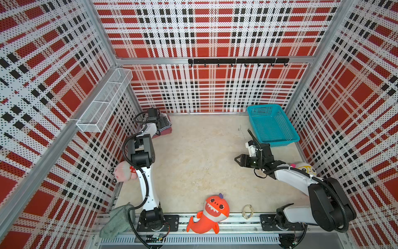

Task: Fold and stack tank tops
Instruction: Smooth out the tank top on the tank top, then reset both arms

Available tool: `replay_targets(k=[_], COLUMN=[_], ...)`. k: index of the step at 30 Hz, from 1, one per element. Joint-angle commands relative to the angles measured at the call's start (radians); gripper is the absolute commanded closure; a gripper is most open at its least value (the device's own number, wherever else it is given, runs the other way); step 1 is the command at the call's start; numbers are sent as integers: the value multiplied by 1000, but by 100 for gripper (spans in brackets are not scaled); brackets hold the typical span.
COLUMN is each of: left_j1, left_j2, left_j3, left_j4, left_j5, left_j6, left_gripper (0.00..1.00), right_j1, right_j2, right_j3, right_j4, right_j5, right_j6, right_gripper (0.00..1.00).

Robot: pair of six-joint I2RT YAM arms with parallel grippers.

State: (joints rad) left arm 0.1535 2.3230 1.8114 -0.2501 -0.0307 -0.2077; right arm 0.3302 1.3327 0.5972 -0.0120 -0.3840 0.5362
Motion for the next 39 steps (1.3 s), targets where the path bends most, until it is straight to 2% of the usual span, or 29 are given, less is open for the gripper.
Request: replay_targets(k=[1, 3, 5, 6, 10, 15, 18, 21, 22, 24, 26, 29, 32, 36, 39], left_j1=[-17, -41, -70, -84, -157, -237, -280, -305, -300, -307, -300, -263, -183, -73, -68], left_j2=[-98, -202, -321, -387, -614, -820, -916, -953, -949, -946, -929, -866, -776, -766, -781], left_j3=[-27, -106, -205, -267, -565, -941, -1117, -1238, -1269, -1275, -1287, -1308, -1342, -1359, -1378], left_j4=[66, 130, 210, 252, 414, 582, 664, 745, 813, 833, 891, 985, 1128, 1176, 1193], left_j5=[-40, -138, -235, -279, -399, -471, -486, -522, -510, -537, -540, -491, -408, -240, -225], left_j6=[4, 46, 84, 97, 117, 59, 9, -6, 0, 46, 88, 120, 105, 40, 43], left_gripper=[2, 2, 2, 2, 2, 2, 2, 2, 2, 2, 2, 2, 2, 2, 2], right_j1=[-15, -15, -18, -21, -35, -80, -118, -137, -143, -155, -160, -172, -211, -292, -306], right_j2=[-66, -107, -146, -160, -185, -186, -159, -112, -93, -60, -48, -27, 0, 86, 228], right_j3=[22, 31, 33, 34, 22, -71, -157, -211, -226, -252, -249, -281, -316, -353, -369], right_j4=[-67, -90, -100, -104, -64, 115, 289, 426, 459, 559, 575, 720, 879, 1102, 1255], right_j5=[88, 191, 316, 391, 639, 806, 806, 820, 816, 809, 804, 795, 738, 659, 629], right_j6=[-55, -90, -137, -156, -243, -335, -382, -408, -414, -434, -439, -463, -464, -419, -411], right_gripper=[38, 29, 12, 0, 0, 0, 0, 0, 0, 0, 0, 0, 0, 0, 0])
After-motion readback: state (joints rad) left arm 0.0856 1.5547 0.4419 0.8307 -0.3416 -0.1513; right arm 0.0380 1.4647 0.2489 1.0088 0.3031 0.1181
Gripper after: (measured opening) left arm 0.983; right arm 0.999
